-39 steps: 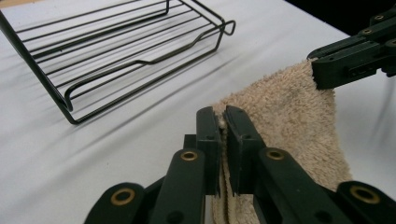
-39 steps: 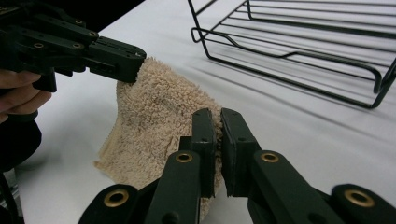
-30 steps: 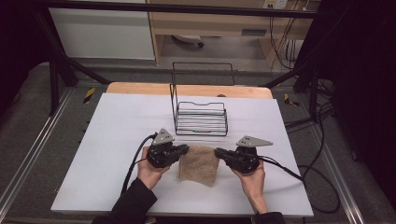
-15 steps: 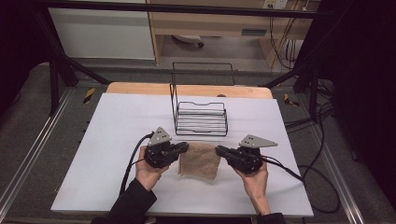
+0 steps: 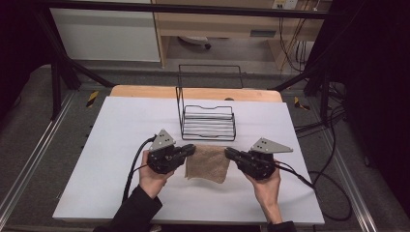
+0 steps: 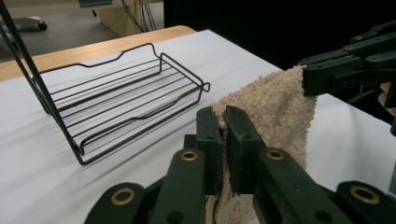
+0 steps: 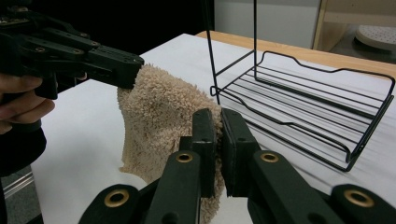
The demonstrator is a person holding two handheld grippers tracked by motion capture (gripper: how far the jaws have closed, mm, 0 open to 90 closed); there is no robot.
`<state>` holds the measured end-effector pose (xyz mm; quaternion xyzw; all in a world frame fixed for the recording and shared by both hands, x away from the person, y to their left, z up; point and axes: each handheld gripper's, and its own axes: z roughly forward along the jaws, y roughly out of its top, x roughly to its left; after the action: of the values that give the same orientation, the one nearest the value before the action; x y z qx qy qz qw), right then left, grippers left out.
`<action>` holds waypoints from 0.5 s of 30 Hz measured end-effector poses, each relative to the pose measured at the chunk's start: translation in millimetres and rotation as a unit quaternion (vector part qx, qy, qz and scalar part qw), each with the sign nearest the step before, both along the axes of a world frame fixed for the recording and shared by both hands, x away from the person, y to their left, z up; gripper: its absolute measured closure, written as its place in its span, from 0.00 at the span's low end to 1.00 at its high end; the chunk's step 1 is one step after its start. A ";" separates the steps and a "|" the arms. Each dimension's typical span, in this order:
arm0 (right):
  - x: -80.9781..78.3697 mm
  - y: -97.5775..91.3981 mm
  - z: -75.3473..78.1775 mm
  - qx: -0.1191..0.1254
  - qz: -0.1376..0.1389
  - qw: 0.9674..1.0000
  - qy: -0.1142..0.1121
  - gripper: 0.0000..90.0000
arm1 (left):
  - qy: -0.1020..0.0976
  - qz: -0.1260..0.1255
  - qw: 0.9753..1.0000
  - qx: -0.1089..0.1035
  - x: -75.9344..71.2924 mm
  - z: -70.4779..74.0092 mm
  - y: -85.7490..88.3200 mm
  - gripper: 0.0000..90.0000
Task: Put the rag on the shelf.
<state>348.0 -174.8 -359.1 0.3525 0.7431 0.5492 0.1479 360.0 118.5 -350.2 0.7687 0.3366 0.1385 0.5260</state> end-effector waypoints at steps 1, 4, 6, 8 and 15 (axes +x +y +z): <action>-0.2 0.1 1.1 0.000 0.000 1.000 -0.001 0.95 | -0.002 0.000 1.000 -0.001 0.0 0.9 0.1 0.94; -0.5 1.0 5.2 -0.001 -0.001 1.000 -0.008 0.95 | -0.006 0.003 1.000 -0.003 0.0 5.0 0.9 0.94; -0.9 1.7 8.9 0.000 -0.002 1.000 -0.013 0.95 | -0.010 0.003 1.000 -0.007 -0.2 8.2 1.6 0.94; -1.3 1.6 13.1 0.001 -0.002 1.000 -0.019 0.95 | -0.014 0.003 1.000 -0.010 -0.3 11.9 2.7 0.94; -0.7 1.8 25.3 0.005 -0.006 0.999 -0.033 0.95 | -0.026 0.005 0.999 -0.017 -0.2 21.8 2.9 0.94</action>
<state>347.3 -173.0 -333.8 0.3396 0.7328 0.5635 0.1735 359.9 121.4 -328.4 0.7540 0.3291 0.1558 0.5467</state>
